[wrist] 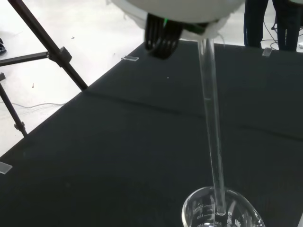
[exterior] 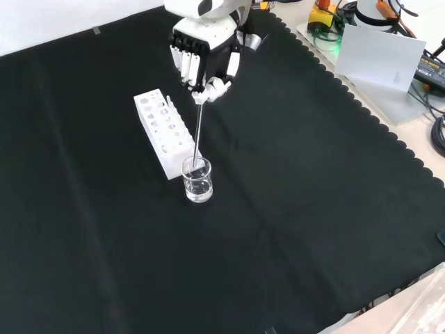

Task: Stir in the beaker to the left of the white test tube rack with the glass rod.

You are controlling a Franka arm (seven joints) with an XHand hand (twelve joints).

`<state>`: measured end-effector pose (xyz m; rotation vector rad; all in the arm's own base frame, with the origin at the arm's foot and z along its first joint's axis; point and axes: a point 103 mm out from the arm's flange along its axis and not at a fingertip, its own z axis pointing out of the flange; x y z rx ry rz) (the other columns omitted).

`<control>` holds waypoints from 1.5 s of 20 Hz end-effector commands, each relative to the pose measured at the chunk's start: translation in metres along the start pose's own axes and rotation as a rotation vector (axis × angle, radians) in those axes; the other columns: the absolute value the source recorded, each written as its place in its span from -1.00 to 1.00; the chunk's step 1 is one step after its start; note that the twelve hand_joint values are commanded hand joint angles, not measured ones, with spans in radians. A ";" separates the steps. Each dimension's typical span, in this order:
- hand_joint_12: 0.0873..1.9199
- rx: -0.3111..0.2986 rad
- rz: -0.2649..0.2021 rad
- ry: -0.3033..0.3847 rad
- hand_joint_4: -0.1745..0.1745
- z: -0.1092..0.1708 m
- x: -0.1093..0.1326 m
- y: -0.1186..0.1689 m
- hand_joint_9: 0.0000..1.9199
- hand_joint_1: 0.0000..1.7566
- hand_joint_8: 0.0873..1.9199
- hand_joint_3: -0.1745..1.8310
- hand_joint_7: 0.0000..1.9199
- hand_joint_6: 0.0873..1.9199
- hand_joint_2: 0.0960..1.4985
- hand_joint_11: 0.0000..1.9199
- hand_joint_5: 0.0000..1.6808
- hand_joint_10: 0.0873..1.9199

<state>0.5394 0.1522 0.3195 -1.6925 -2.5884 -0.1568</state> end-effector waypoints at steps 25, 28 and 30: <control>-0.31 -0.006 0.010 0.013 -1.00 0.053 -0.032 -0.006 0.77 0.50 0.07 -0.12 0.27 -0.51 -0.19 0.75 0.44 -0.38; -0.31 0.006 0.013 0.022 -1.00 0.049 -0.029 -0.015 0.77 0.50 0.07 -0.12 0.27 -0.51 -0.19 0.75 0.44 -0.37; -0.30 0.017 0.007 0.026 -1.00 0.045 -0.022 -0.020 0.77 0.50 0.07 -0.12 0.27 -0.52 -0.19 0.75 0.44 -0.37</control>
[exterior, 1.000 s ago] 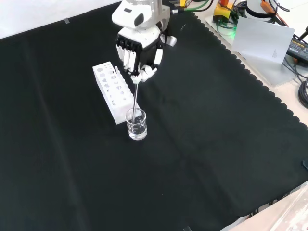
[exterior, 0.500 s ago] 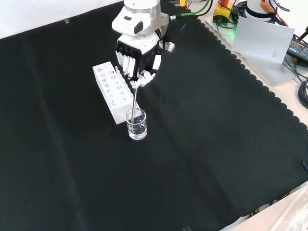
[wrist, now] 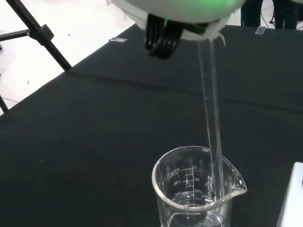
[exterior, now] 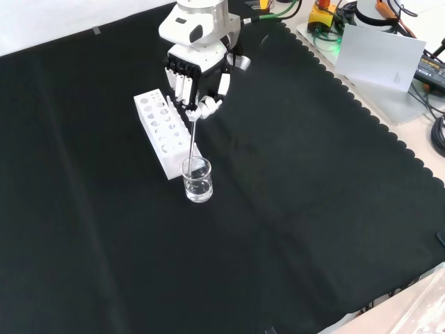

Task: Stir in the beaker to the left of the white test tube rack with the glass rod.

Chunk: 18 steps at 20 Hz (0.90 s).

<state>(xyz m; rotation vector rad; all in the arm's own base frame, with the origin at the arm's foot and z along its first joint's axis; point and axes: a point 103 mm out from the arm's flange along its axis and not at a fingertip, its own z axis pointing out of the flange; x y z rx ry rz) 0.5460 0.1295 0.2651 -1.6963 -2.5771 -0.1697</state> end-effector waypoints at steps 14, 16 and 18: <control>-0.28 0.023 -0.071 0.033 -1.00 0.005 0.050 0.000 0.77 0.50 0.07 -0.12 0.27 -0.53 -0.19 0.75 0.45 -0.36; -0.28 0.016 -0.074 0.032 -1.00 0.006 0.047 0.009 0.77 0.50 0.07 -0.12 0.27 -0.53 -0.19 0.75 0.45 -0.36; -0.28 0.012 -0.072 0.028 -1.00 0.008 0.042 0.015 0.77 0.50 0.07 -0.12 0.27 -0.54 -0.19 0.75 0.45 -0.36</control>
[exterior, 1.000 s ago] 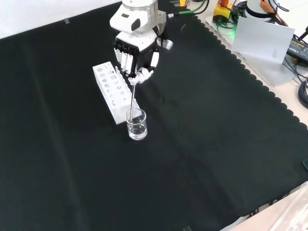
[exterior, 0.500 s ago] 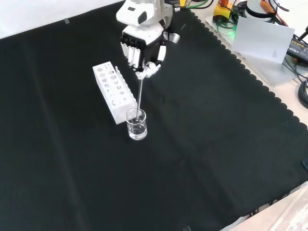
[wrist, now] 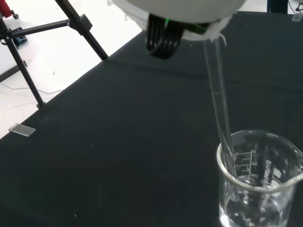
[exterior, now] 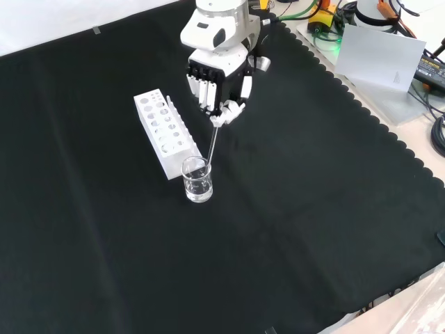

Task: Stir in the beaker to the left of the white test tube rack with the glass rod.

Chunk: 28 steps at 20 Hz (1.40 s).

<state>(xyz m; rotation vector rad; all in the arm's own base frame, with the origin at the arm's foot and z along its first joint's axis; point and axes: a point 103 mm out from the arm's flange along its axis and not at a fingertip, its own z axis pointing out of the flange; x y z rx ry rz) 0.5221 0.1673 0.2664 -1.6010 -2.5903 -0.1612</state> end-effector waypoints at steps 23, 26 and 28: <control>-0.26 0.019 0.004 -0.027 -1.00 0.006 -0.019 -0.012 0.77 0.50 0.07 -0.12 0.27 -0.55 -0.18 0.74 0.45 -0.35; -0.26 0.031 0.006 -0.027 -1.00 0.008 -0.014 -0.011 0.77 0.50 0.07 -0.12 0.28 -0.55 -0.19 0.74 0.45 -0.34; -0.26 0.035 0.005 -0.023 -1.00 0.009 -0.011 -0.009 0.77 0.50 0.07 -0.12 0.28 -0.55 -0.19 0.74 0.46 -0.34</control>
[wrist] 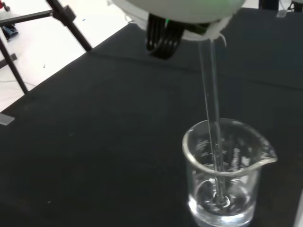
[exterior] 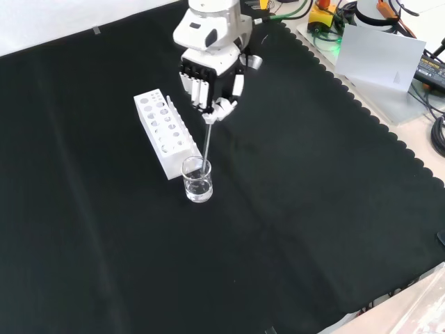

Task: Stir in the beaker to the left of the white test tube rack with the glass rod.

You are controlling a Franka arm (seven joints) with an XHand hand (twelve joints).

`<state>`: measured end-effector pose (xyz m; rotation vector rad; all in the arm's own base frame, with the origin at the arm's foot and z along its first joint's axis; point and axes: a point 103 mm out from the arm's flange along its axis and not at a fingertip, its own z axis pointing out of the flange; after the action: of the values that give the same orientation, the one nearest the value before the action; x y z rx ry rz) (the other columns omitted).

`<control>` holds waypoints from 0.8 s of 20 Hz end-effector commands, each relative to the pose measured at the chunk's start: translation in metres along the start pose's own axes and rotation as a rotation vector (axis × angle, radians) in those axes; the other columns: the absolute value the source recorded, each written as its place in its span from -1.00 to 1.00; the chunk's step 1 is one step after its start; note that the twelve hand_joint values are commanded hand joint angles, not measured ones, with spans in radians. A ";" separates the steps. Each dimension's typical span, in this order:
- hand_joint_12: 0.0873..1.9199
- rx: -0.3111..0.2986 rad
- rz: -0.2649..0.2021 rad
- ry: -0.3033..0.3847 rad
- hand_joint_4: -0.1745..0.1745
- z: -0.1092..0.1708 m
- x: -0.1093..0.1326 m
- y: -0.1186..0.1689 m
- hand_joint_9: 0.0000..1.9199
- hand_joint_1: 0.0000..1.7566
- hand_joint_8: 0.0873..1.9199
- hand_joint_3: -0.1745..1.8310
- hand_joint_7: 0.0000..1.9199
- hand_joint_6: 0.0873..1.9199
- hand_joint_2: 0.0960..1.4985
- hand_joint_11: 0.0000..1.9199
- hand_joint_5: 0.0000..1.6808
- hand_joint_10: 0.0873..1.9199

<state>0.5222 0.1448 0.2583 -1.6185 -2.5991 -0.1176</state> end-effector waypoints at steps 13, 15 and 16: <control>-0.25 0.051 -0.004 0.007 -1.00 0.010 -0.009 0.039 0.77 0.50 0.06 -0.12 0.28 -0.55 -0.19 0.74 0.46 -0.34; -0.25 0.047 0.005 0.002 -1.00 0.007 -0.015 0.039 0.77 0.50 0.06 -0.12 0.28 -0.55 -0.19 0.74 0.46 -0.34; -0.25 0.046 0.009 0.000 -1.00 0.006 -0.018 0.038 0.77 0.50 0.06 -0.12 0.28 -0.55 -0.19 0.74 0.46 -0.34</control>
<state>0.5577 0.1595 0.2532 -1.5942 -2.5887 -0.0855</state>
